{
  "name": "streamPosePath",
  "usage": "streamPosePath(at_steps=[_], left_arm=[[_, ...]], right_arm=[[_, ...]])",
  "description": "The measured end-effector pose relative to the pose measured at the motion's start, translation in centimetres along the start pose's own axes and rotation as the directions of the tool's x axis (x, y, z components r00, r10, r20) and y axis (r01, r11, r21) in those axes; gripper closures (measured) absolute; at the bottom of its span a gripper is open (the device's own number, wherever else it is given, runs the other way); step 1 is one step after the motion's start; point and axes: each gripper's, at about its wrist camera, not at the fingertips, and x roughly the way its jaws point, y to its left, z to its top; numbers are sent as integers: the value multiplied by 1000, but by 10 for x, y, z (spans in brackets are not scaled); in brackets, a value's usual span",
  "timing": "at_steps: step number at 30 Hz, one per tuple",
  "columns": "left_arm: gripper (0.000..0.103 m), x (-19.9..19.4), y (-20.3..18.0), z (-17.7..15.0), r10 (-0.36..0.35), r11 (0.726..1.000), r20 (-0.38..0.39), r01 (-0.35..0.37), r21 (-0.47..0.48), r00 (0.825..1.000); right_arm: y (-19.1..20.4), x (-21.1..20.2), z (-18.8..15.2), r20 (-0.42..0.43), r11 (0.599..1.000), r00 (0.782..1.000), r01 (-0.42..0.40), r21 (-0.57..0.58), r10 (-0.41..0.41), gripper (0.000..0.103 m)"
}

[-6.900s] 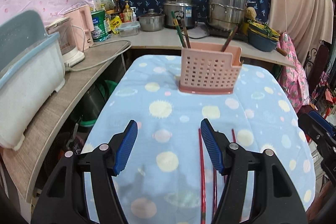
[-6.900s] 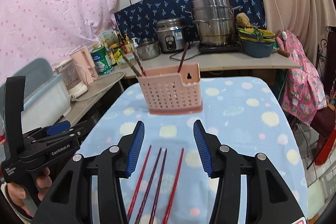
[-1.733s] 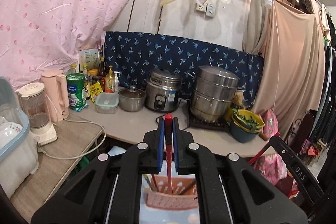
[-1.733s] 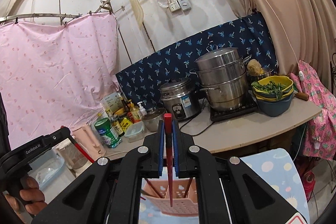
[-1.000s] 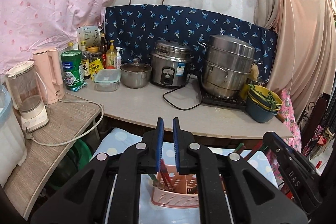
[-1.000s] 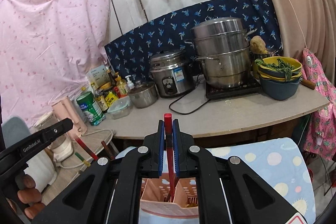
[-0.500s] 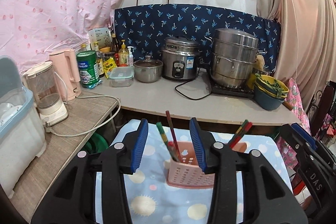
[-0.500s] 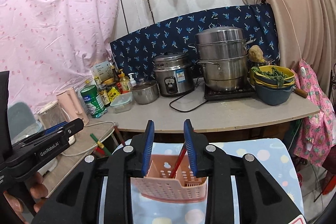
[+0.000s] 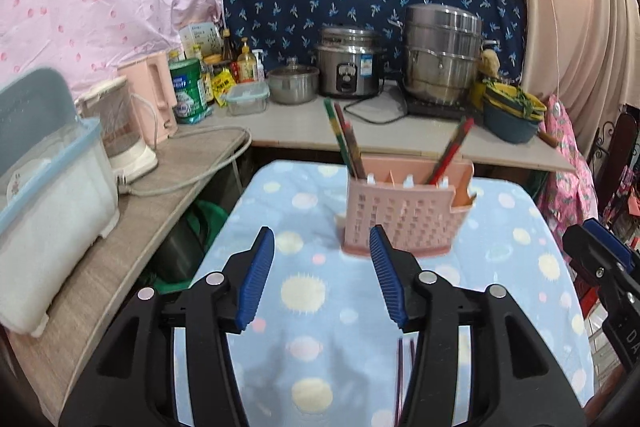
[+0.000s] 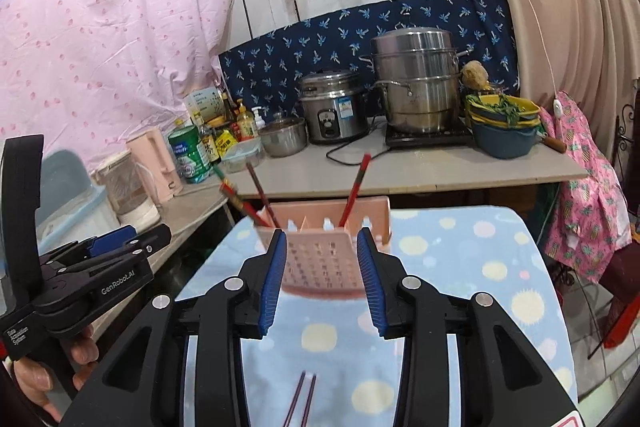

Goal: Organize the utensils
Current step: 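Move both open tools back to the last two dark brown chopsticks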

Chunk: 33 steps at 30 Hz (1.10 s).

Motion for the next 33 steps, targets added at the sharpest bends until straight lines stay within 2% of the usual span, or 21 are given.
streamPosePath(at_steps=[6,13,17,24,33], left_arm=[[56,-9,2,-58,2,1000,-79,0,27,997],[56,-22,4,-112,4,998,-123,3,57,992],[56,-27,2,-144,5,997,-148,6,72,989],[56,-25,2,-178,4,998,-218,11,67,976],[56,-26,5,-204,19,998,-265,-1,68,964]], right_arm=[[7,-26,-57,-74,1000,997,11,-9,-12,67],[7,-43,-122,-179,998,983,-14,56,23,67],[10,-50,-154,-218,999,976,1,51,11,67],[17,-52,-198,-282,999,959,12,36,-1,67],[31,-46,-226,-319,1000,948,11,3,-10,67]])
